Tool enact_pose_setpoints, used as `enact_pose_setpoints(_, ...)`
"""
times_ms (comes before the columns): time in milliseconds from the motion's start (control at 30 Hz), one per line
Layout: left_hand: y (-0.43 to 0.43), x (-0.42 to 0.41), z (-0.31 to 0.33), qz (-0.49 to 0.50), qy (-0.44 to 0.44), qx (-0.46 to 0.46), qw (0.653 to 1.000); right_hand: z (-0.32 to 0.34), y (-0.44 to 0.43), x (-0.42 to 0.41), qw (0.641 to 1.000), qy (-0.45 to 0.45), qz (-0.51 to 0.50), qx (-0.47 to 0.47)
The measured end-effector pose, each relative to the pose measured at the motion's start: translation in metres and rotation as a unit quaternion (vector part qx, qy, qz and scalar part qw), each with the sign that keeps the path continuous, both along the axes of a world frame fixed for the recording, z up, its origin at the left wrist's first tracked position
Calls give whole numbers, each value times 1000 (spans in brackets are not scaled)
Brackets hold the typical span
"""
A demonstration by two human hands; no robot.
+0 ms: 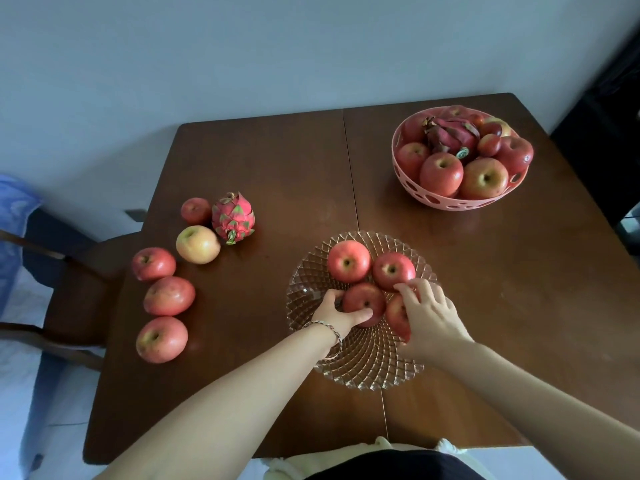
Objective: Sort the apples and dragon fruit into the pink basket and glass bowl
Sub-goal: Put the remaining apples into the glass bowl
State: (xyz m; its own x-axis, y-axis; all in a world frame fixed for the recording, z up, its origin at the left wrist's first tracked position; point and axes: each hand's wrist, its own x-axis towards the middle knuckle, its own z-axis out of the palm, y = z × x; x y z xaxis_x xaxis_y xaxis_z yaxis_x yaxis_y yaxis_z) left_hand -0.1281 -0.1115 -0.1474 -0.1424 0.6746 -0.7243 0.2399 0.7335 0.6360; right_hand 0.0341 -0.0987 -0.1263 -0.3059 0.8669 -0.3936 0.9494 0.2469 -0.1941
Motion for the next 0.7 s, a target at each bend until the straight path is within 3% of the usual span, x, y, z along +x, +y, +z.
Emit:
enact_pose_setpoints(100,0,0,0,-8,11,6,1000,-8,-11,-1,994,33,-96,36)
enact_pose_setpoints(167,0,0,0,-9,21,6,1000,-13,-9,6,990,82,-109,43)
enact_pose_setpoints(300,-1,-1,0,-8,19,3,1000,-8,3,14,994,96,-49,-11)
enact_pose_setpoints(433,-1,2,3,-18,25,14,999,-1,5,7,998,33,-33,-46)
enact_pose_setpoints(600,0,4,2,-93,89,13,992,15,1,-8,999,-50,0,5)
enact_pose_setpoints(700,-3,-12,18,-130,149,77,977,30,0,-24,999,5,30,37)
